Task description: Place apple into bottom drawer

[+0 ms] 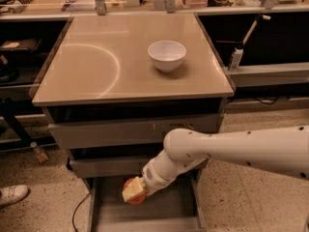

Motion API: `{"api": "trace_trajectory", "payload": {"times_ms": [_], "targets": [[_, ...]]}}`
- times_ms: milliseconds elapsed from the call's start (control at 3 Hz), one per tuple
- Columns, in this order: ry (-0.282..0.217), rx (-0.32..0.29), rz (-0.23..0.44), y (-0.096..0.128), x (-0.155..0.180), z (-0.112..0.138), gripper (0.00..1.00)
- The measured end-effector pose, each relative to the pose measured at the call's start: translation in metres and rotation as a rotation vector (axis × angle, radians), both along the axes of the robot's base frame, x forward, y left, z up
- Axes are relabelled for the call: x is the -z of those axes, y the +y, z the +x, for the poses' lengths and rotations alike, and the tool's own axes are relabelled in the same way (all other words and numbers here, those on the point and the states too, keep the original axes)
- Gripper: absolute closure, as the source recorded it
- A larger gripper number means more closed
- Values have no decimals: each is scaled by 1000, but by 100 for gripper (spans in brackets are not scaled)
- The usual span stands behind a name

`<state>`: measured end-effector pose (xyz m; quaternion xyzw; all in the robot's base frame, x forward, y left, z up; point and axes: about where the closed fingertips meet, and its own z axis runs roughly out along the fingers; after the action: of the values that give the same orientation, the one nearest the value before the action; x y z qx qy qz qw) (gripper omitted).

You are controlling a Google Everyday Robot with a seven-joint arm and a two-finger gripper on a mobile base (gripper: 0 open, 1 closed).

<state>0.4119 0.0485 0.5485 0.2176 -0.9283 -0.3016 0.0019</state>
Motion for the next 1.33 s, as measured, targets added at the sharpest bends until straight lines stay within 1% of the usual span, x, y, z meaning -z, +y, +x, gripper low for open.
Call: {"api": "trace_trajectory", "payload": {"times_ms": [333,667,1000,1333], "targets": [[67,76,48,-8,41,10,100],[179,109,84,-6,94,12,100],[179,109,84,-6,94,12,100],[221,140,128,1,126,8,100]]}}
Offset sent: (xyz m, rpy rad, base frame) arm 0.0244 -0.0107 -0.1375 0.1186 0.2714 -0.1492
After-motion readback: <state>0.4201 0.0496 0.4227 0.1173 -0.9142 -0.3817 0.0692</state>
